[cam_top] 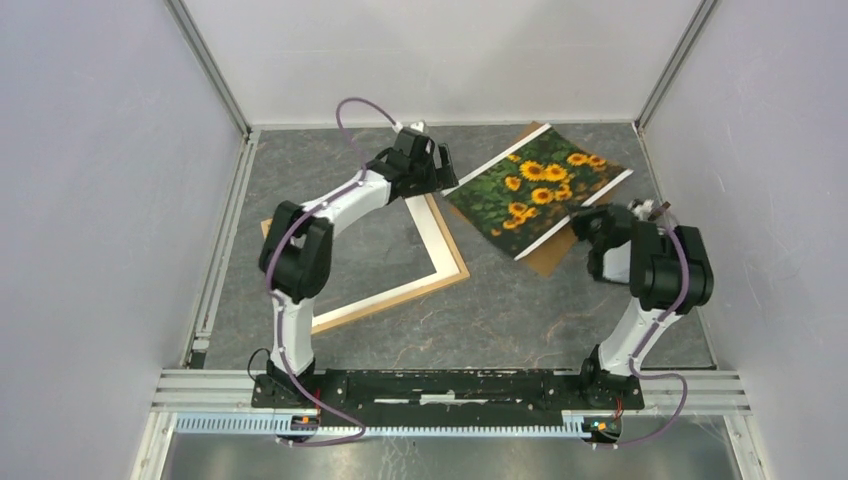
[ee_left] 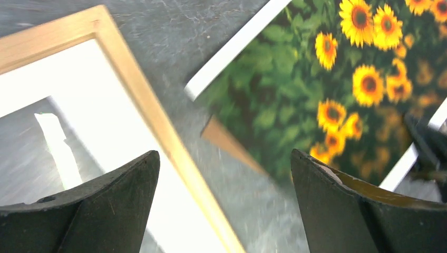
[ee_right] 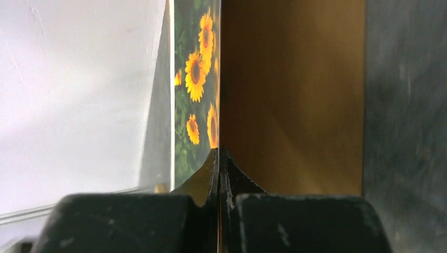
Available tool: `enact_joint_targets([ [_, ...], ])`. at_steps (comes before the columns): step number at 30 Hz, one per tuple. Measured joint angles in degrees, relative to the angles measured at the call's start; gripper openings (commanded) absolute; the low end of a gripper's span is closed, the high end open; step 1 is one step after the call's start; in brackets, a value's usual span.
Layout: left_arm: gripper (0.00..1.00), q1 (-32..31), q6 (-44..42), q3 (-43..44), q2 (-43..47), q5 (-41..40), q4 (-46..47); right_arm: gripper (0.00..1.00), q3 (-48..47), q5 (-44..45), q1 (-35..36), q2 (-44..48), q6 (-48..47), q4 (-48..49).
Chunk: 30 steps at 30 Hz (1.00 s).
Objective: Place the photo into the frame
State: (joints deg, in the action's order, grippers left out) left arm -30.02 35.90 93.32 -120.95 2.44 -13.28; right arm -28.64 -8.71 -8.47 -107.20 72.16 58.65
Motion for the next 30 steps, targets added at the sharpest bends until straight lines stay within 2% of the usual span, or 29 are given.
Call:
enact_joint_targets([
  [5, 1.00, -2.71, -4.46, -5.79, 22.93, -8.00, -8.61, 0.00, -12.61, 0.61, -3.96, 10.16, -13.38, -21.90],
  [10, 1.00, -6.25, -5.60, -11.45, 55.30, -15.04, -9.79, 0.00, -30.05, 3.23, -2.95, 20.11, -33.14, -39.63],
  [13, 1.00, -6.36, -5.60, -11.58, 70.93, -17.66, -10.88, 0.00, -46.25, 4.59, 2.82, 20.46, -48.37, -50.12],
  [15, 1.00, -6.27, -5.60, -9.75, 77.22, -18.97, -12.74, 0.00, -54.14, 5.99, 8.61, 20.20, -57.64, -55.71],
  [17, 1.00, -6.27, -5.62, -6.62, 80.72, -19.61, -15.80, 0.00, -60.39, 7.98, 15.69, 19.69, -66.45, -60.61],
  [19, 1.00, -6.27, -5.62, -3.17, 82.29, -20.28, -19.19, 0.00, -64.43, 11.85, 25.92, 19.34, -77.48, -64.98],
  [22, 1.00, -6.27, -5.73, -0.28, 83.36, -20.44, -23.67, 0.00, -63.41, 17.81, 40.61, 19.23, -92.08, -68.52],
  [25, 1.00, -6.27, -6.08, 0.07, 84.56, -20.41, -27.17, 0.00, -56.76, 25.11, 53.42, 18.97, -103.97, -68.19],
  [27, 1.00, -6.27, -6.43, 0.07, 85.20, -20.39, -28.55, 0.00, -48.94, 31.32, 62.38, 18.38, -111.89, -65.09],
  [30, 1.00, -6.27, -7.34, 0.07, 86.33, -20.41, -29.18, 0.00, -35.95, 37.46, 71.63, 17.20, -121.39, -57.96],
])
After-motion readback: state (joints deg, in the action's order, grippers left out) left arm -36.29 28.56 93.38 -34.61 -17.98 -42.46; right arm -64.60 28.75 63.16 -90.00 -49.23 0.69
